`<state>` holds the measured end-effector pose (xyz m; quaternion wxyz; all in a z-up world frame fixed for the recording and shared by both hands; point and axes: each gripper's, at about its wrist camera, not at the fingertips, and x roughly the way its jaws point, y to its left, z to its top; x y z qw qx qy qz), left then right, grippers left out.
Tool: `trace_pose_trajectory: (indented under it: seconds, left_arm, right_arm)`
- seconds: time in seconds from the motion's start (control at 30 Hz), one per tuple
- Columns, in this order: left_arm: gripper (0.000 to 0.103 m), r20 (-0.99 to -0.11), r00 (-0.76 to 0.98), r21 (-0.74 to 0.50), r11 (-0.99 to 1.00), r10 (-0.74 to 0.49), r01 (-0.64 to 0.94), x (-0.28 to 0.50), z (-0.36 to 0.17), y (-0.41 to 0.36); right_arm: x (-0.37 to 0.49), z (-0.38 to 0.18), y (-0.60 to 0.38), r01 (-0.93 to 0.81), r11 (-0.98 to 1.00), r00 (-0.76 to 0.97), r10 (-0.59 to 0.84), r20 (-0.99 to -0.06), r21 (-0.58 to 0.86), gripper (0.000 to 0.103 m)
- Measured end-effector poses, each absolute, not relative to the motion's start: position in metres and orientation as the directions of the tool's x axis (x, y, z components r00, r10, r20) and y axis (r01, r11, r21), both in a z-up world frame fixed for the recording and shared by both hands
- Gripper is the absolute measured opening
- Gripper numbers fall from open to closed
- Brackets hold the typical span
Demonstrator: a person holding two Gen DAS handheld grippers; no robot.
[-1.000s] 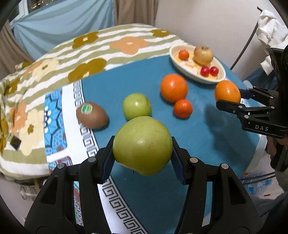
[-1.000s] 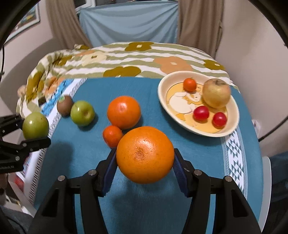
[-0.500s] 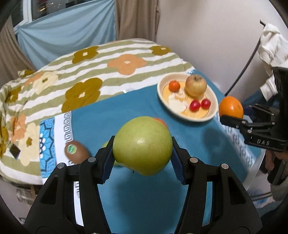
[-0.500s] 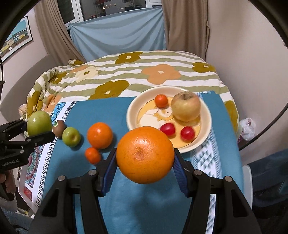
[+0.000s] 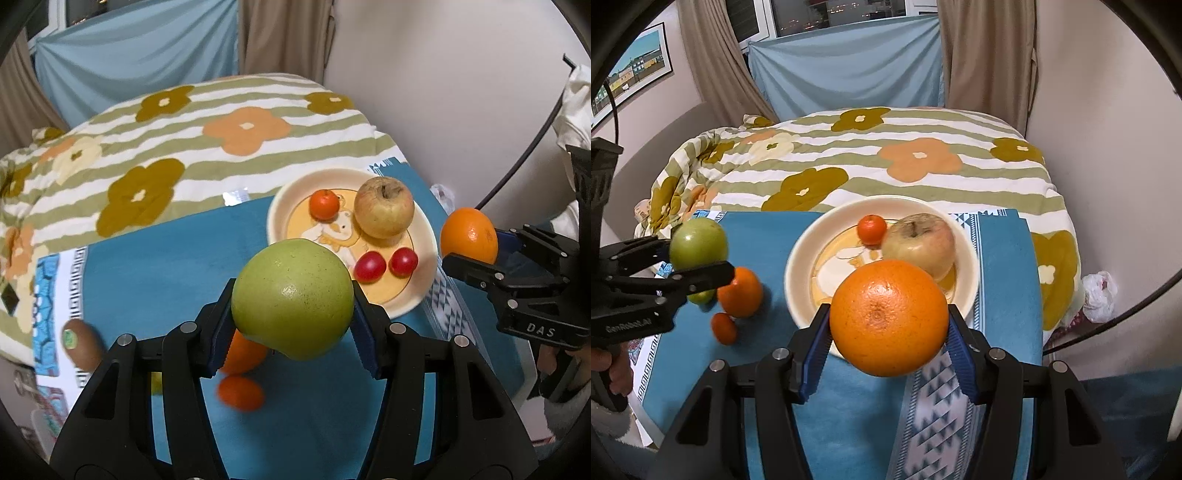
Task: Organize fruits
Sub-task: 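Lift the green apple with the left gripper while the right grasps the large orange, then lower the green apple into the bowl and open the left gripper while the right drops the orange in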
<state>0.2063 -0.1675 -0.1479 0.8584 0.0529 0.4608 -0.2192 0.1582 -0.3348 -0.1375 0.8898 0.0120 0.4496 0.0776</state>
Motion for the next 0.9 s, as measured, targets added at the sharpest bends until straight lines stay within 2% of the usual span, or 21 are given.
trace_pose_trajectory:
  seconds: [0.4,0.63,0.67,0.7,0.73,0.9]
  left_arm:
    - [0.060,-0.863,0.425,-0.111,0.922,-0.275,0.371,0.240,-0.194,-0.216]
    - [0.061,-0.869,0.425,-0.089,0.926,-0.252,0.367,0.251,-0.198,-0.222]
    - [0.071,-0.866,0.429,-0.094,0.925,-0.258,0.367,0.252,-0.197,-0.222]
    - [0.093,-0.861,0.434,-0.101,0.925,-0.266,0.367,0.253,-0.194,-0.221]
    - [0.102,-0.854,0.447,-0.100,0.927,-0.267,0.362,0.254,-0.191,-0.221]
    - [0.103,-0.825,0.498,-0.089,0.931,-0.267,0.354,0.253,-0.172,-0.211]
  right_arm:
    - [0.174,-0.156,-0.374,-0.162,0.981,0.552,0.183,-0.814,0.111,0.055]
    - [0.178,-0.160,-0.380,-0.173,0.978,0.543,0.190,-0.818,0.112,0.055]
    - [0.178,-0.161,-0.380,-0.174,0.978,0.542,0.192,-0.818,0.114,0.055]
    - [0.179,-0.161,-0.380,-0.176,0.978,0.542,0.193,-0.818,0.114,0.055]
    - [0.179,-0.160,-0.379,-0.178,0.977,0.542,0.195,-0.817,0.115,0.055]
    - [0.181,-0.159,-0.377,-0.196,0.974,0.543,0.206,-0.814,0.116,0.055]
